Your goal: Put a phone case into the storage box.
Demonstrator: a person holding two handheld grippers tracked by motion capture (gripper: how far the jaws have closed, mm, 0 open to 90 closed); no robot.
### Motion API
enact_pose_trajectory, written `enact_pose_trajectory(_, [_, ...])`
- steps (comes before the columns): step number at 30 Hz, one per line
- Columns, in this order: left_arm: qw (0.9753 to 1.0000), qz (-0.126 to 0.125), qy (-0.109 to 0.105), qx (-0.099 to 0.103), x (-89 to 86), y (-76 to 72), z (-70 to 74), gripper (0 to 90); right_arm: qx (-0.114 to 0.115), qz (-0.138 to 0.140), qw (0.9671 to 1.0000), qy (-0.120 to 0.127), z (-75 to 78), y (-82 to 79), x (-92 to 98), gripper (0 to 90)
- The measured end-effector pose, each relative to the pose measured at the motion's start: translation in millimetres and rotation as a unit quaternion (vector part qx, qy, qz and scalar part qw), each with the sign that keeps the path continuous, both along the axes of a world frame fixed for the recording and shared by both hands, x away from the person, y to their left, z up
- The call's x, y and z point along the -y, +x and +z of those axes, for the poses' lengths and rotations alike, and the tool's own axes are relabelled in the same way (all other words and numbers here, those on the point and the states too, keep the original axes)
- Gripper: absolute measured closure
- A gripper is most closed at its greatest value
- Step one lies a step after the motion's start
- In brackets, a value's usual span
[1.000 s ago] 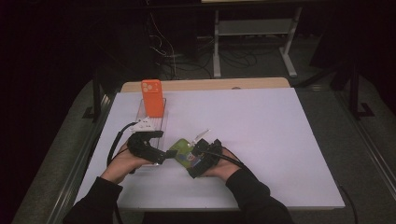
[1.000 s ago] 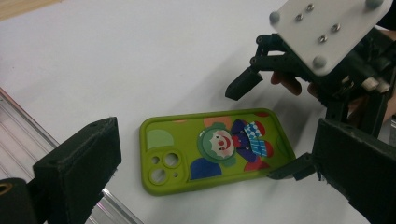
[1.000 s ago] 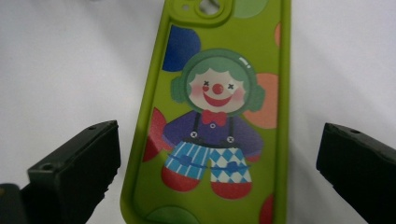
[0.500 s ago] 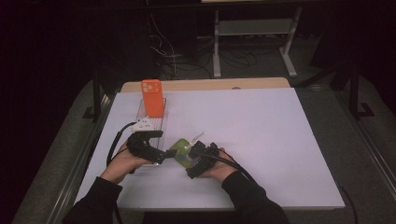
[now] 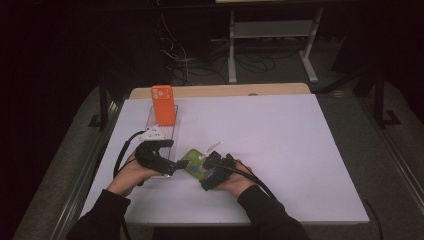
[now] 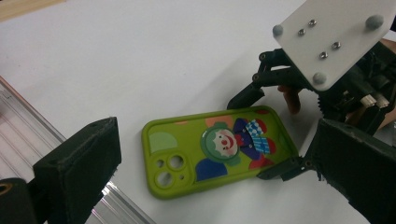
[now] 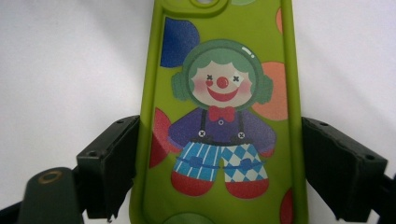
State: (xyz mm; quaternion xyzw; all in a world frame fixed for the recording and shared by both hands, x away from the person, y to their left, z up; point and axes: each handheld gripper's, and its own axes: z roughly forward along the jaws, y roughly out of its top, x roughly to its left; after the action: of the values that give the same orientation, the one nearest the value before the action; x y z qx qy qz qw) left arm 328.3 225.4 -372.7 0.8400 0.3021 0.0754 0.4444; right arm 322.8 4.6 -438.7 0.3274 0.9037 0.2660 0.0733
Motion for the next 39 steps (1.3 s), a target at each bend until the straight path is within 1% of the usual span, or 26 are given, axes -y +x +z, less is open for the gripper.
enact_pose_trajectory(2, [1.0000, -0.002, 0.000, 0.001, 0.1, 0.6, -0.1, 1.0, 0.005, 0.002, 1.0000, 0.000, 1.0, 1.3, 4.6, 15.0])
enact_pose_trajectory(3, [1.0000, -0.001, -0.003, -0.001, 1.0, 0.4, -0.3, 1.0, 0.002, 0.000, 1.0000, 0.005, 2.1, 1.4, 6.5, 15.0])
enact_pose_trajectory(4, [1.0000, -0.004, 0.000, 0.000, 1.3, 0.5, -0.4, 1.0, 0.002, 0.002, 1.0000, 0.005, 3.5, 2.3, 9.8, 15.1])
enact_pose_trajectory(6, [1.0000, -0.007, 0.001, -0.002, 3.5, 0.6, -0.9, 1.0, 0.010, 0.009, 0.9999, -0.001, 6.7, 4.8, 17.9, 15.1])
enact_pose_trajectory(7, [0.9999, -0.014, 0.006, -0.001, 4.3, 1.1, -0.9, 1.0, 0.010, 0.011, 0.9999, -0.001, 8.7, 5.8, 22.3, 15.0])
enact_pose_trajectory(12, [0.9993, -0.036, 0.007, -0.004, 12.0, 3.3, -2.7, 1.0, 0.019, 0.026, 0.9995, 0.004, 20.4, 11.2, 48.8, 15.0])
enact_pose_trajectory(13, [0.9991, -0.041, 0.008, -0.005, 13.3, 3.4, -2.7, 1.0, 0.014, 0.026, 0.9995, 0.011, 23.5, 12.2, 55.0, 15.0])
enact_pose_trajectory(14, [0.9988, -0.047, 0.007, -0.005, 15.0, 3.3, -2.7, 1.0, 0.009, 0.026, 0.9995, 0.017, 25.5, 12.3, 58.2, 15.0])
enact_pose_trajectory(16, [0.9977, -0.066, 0.009, -0.007, 18.9, 3.4, -1.8, 1.0, 0.015, 0.032, 0.9992, 0.015, 29.5, 14.9, 68.0, 15.0])
enact_pose_trajectory(17, [0.9970, -0.076, 0.014, -0.004, 21.6, 4.2, -0.8, 1.0, 0.010, 0.036, 0.9991, 0.022, 31.5, 15.7, 72.6, 15.0])
enact_pose_trajectory(18, [0.9966, -0.081, 0.014, -0.005, 23.7, 4.5, -0.2, 1.0, 0.021, 0.051, 0.9984, 0.015, 32.1, 18.9, 79.2, 15.0])
enact_pose_trajectory(19, [0.9960, -0.088, 0.017, -0.003, 26.2, 6.2, 0.9, 1.0, 0.021, 0.054, 0.9982, 0.015, 33.2, 19.5, 82.1, 15.0])
enact_pose_trajectory(21, [0.9946, -0.101, 0.024, 0.001, 33.1, 9.4, 3.1, 1.0, 0.023, 0.070, 0.9972, 0.011, 36.7, 22.0, 91.0, 15.0])
enact_pose_trajectory(22, [0.9945, -0.102, 0.023, 0.003, 35.9, 10.3, 3.7, 1.0, 0.023, 0.075, 0.9968, 0.015, 38.3, 22.9, 94.7, 14.9])
enact_pose_trajectory(24, [0.9934, -0.112, 0.025, 0.008, 42.7, 13.5, 5.8, 1.0, 0.024, 0.086, 0.9958, 0.017, 41.5, 25.4, 101.4, 15.0])
enact_pose_trajectory(26, [0.9920, -0.123, 0.027, 0.014, 49.9, 16.9, 7.5, 1.0, 0.028, 0.102, 0.9943, 0.016, 44.5, 28.8, 108.4, 15.0])
enact_pose_trajectory(27, [0.9913, -0.128, 0.027, 0.014, 53.9, 18.4, 7.8, 1.0, 0.026, 0.105, 0.9940, 0.019, 45.9, 30.0, 111.4, 14.9])
enact_pose_trajectory(30, [0.9890, -0.141, 0.038, 0.018, 65.4, 24.2, 9.2, 1.0, 0.026, 0.131, 0.9908, 0.020, 48.9, 35.4, 120.4, 15.0])
enact_pose_trajectory(31, [0.9881, -0.146, 0.043, 0.021, 70.1, 26.4, 10.1, 1.0, 0.024, 0.137, 0.9901, 0.020, 49.5, 36.2, 122.0, 15.0])
enact_pose_trajectory(32, [0.9879, -0.148, 0.042, 0.019, 73.4, 27.2, 10.0, 1.0, 0.018, 0.144, 0.9892, 0.022, 50.9, 37.1, 124.5, 14.9])
enact_pose_trajectory(34, [0.9851, -0.164, 0.047, 0.020, 81.5, 29.7, 11.5, 1.0, 0.013, 0.154, 0.9877, 0.025, 52.5, 38.2, 128.1, 15.0])
enact_pose_trajectory(35, [0.9843, -0.169, 0.048, 0.018, 84.2, 29.9, 11.9, 1.0, 0.013, 0.160, 0.9867, 0.025, 53.1, 38.5, 129.7, 14.9])
enact_pose_trajectory(36, [0.9818, -0.181, 0.052, 0.022, 88.2, 30.9, 12.9, 1.0, 0.012, 0.162, 0.9864, 0.024, 53.5, 38.2, 130.6, 14.9])
enact_pose_trajectory(37, [0.9807, -0.187, 0.053, 0.019, 90.5, 31.0, 13.6, 1.0, 0.009, 0.169, 0.9853, 0.026, 54.1, 37.4, 131.9, 15.0])
enact_pose_trajectory(38, [0.9789, -0.197, 0.054, 0.018, 93.6, 31.6, 14.2, 1.0, 0.009, 0.173, 0.9845, 0.027, 54.5, 37.0, 132.4, 14.9])
enact_pose_trajectory(39, [0.9763, -0.207, 0.059, 0.016, 97.1, 32.3, 14.8, 1.0, 0.010, 0.178, 0.9835, 0.028, 54.9, 36.8, 132.9, 15.0])
